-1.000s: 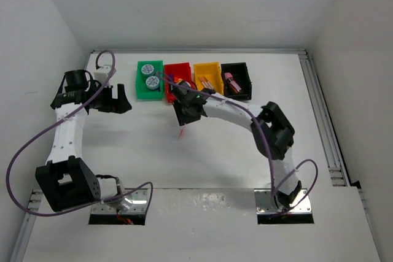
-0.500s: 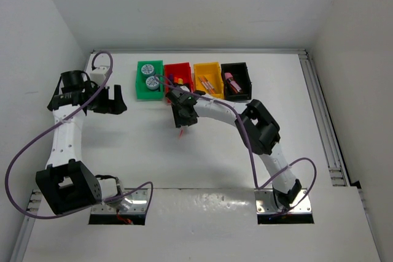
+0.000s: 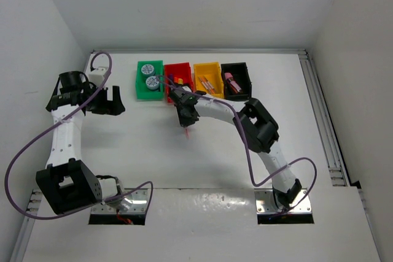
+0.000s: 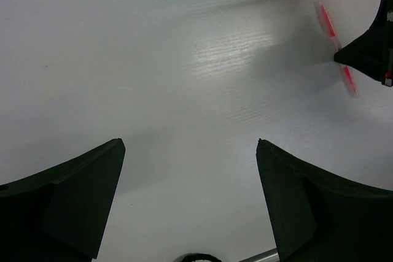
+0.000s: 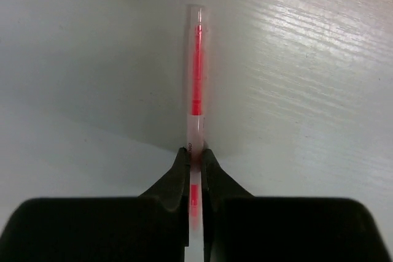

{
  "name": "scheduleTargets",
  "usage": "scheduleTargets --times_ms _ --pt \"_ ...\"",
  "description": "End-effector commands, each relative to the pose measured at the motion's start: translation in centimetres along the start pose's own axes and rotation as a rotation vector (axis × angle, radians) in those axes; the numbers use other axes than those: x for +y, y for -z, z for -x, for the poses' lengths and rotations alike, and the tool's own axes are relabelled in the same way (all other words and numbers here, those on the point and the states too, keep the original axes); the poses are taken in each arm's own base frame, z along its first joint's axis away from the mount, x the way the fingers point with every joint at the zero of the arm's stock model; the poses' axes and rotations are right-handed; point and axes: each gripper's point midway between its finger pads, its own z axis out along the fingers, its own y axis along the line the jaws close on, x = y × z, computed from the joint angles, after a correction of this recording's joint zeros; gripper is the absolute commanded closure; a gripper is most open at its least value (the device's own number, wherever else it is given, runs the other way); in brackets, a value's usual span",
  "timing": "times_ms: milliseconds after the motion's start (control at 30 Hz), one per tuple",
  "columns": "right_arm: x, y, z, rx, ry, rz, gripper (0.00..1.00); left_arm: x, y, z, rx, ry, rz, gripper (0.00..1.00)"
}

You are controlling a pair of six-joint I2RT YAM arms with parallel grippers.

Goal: Sort the stationery into containers
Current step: Pick up the pen from the center of the board, then place the pen in the storage box.

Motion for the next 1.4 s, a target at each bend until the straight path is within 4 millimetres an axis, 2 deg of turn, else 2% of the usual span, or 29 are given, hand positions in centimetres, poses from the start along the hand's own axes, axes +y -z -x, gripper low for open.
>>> scheduleTargets --times_ms 0,33,100,133,167,200,233,300,333,367,400,433,467,500,533,567,633,667,700,733,767,800,900,1000,1067,1200,1367 --pt "-0.6 2.2 -0.5 0.008 0.066 0.033 1.00 0.5 0.9 0.9 -0.030 -0.026 0.017 0.05" --pt "-1.0 2.7 -2.1 0.043 0.093 0.050 1.00 0.4 1.0 0.7 -0.030 -0.023 0.016 0.05" --pt "-0.1 5.0 -3.4 0.082 0.186 0.163 1.00 0.2 1.0 0.6 -0.037 -0.031 0.007 0.05" --pt "0.5 7.4 -4.0 0.083 0.247 0.254 1.00 -0.1 0.9 0.5 -0.043 -0.039 -0.006 0.05" --pt "2.2 9.5 -5.2 0.110 0.389 0.436 1.00 -0.3 0.8 0.4 -0.045 -0.049 -0.021 0.05" --pt "2.8 11.3 -5.5 0.101 0.457 0.527 1.00 -0.5 0.7 0.4 -0.047 -0.059 -0.038 0.05" --pt "2.7 14.2 -4.8 0.044 0.519 0.597 1.00 -1.4 0.6 0.5 -0.059 -0.070 -0.096 0.05" --pt "1.7 15.9 -2.8 -0.055 0.610 0.617 1.00 -2.2 0.5 0.6 -0.073 -0.092 -0.150 0.05" --pt "1.3 17.4 -0.8 -0.135 0.630 0.610 1.00 -3.1 0.5 0.8 -0.088 -0.089 -0.202 0.05" --pt "0.5 17.6 0.9 -0.189 0.677 0.592 1.00 -3.3 0.4 0.9 -0.095 -0.088 -0.221 0.05" --pt "-0.8 18.4 4.1 -0.264 0.664 0.557 1.00 -3.6 0.2 1.3 -0.107 -0.081 -0.237 0.06" --pt "-1.8 18.0 5.8 -0.295 0.663 0.534 1.00 -3.7 0.1 1.3 -0.110 -0.064 -0.241 0.06" --pt "-3.6 17.8 7.8 -0.335 0.662 0.494 1.00 -3.7 0.0 1.4 -0.115 -0.038 -0.243 0.06" --pt "-4.2 17.6 10.4 -0.411 0.660 0.456 1.00 -3.7 0.0 1.9 -0.140 -0.045 -0.245 0.06" --pt "-5.3 17.3 11.8 -0.452 0.655 0.426 1.00 -3.7 -0.1 2.2 -0.150 -0.043 -0.244 0.06" --pt "-6.5 17.1 14.1 -0.534 0.648 0.394 1.00 -3.8 0.1 2.4 -0.167 -0.030 -0.243 0.05" --pt "-8.0 15.9 16.2 -0.594 0.654 0.351 1.00 -3.7 0.3 3.5 -0.209 -0.030 -0.227 0.03" --pt "-8.8 16.1 18.2 -0.658 0.655 0.326 1.00 -3.4 0.6 4.2 -0.233 -0.044 -0.204 0.00" --pt "-9.1 15.8 19.1 -0.675 0.656 0.316 1.00 -3.4 0.8 4.5 -0.241 -0.045 -0.193 0.00" --pt "-9.6 14.0 19.5 -0.655 0.649 0.311 1.00 -3.2 0.9 4.8 -0.247 -0.042 -0.179 0.00" --pt "-9.9 14.5 21.2 -0.686 0.647 0.299 1.00 -3.1 1.1 5.0 -0.251 -0.044 -0.167 0.00" --pt "-10.1 12.9 21.4 -0.665 0.646 0.307 1.00 -2.7 1.3 5.2 -0.253 -0.045 -0.146 0.00" --pt "-9.9 12.4 23.2 -0.709 0.653 0.311 1.00 -2.5 1.4 5.2 -0.245 -0.048 -0.128 0.00" --pt "-10.0 10.1 23.9 -0.728 0.662 0.301 1.00 -2.4 1.4 4.8 -0.232 -0.047 -0.122 0.00" --pt "-10.2 8.4 24.0 -0.720 0.658 0.292 1.00 -2.2 1.5 4.8 -0.231 -0.049 -0.113 0.00" --pt "-11.0 6.4 23.7 -0.706 0.647 0.257 1.00 -2.1 1.4 4.6 -0.223 -0.058 -0.108 0.00" --pt "-13.2 3.9 23.1 -0.665 0.639 0.228 1.00 -1.8 1.2 4.3 -0.213 -0.055 -0.093 0.00"
